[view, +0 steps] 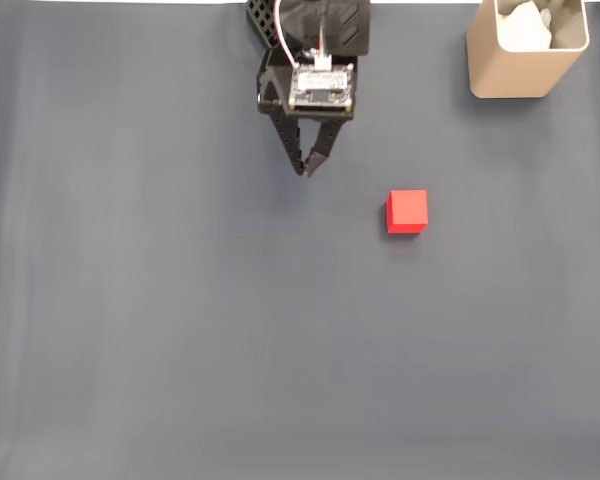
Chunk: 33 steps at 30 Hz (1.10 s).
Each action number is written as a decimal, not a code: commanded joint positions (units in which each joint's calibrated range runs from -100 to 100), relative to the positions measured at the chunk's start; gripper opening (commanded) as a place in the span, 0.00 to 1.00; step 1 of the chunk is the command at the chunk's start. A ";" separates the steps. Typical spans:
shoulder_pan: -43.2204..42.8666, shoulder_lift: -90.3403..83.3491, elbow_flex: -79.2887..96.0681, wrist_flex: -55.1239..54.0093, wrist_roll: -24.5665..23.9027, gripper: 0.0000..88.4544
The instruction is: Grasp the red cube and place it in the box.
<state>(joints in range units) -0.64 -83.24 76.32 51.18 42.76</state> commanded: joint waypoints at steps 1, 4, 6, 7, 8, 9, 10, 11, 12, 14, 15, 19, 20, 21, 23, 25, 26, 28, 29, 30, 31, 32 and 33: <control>-0.82 5.05 -10.05 0.65 -0.44 0.00; -1.67 9.46 -17.25 3.36 -0.68 0.00; -2.31 12.40 -22.17 6.06 -0.68 0.00; -2.66 13.79 -24.54 7.38 -0.68 0.00; -3.02 15.08 -26.64 8.69 -0.73 0.00; -3.44 16.38 -28.74 10.25 -0.59 0.00; -3.94 17.42 -30.56 11.73 -0.49 0.00; -4.51 18.46 -32.38 13.20 -0.49 0.00; -5.08 19.50 -34.11 14.60 -0.49 0.00; -6.50 21.40 -37.58 17.47 -0.73 0.00; -7.28 22.44 -39.40 18.95 -0.93 0.00; -9.98 26.77 -46.51 24.28 -2.30 0.01; -10.61 27.72 -47.97 25.19 -2.64 0.02; -11.18 28.50 -49.25 26.34 -2.93 0.02; -12.18 30.23 -51.62 28.39 -3.42 0.03; -12.96 31.70 -53.26 30.36 -3.81 0.04; -13.31 32.39 -53.99 31.18 -3.96 0.05; -13.67 33.52 -54.99 32.08 -4.88 0.08; -13.81 33.95 -55.35 32.24 -5.52 0.09; -13.95 34.38 -55.63 32.33 -6.15 0.11; -14.16 34.73 -55.81 32.33 -6.54 0.12; -14.45 35.08 -55.99 32.33 -6.64 0.13; -14.73 35.42 -56.27 32.33 -6.74 0.14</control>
<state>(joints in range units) -14.69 -48.28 23.13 83.10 36.65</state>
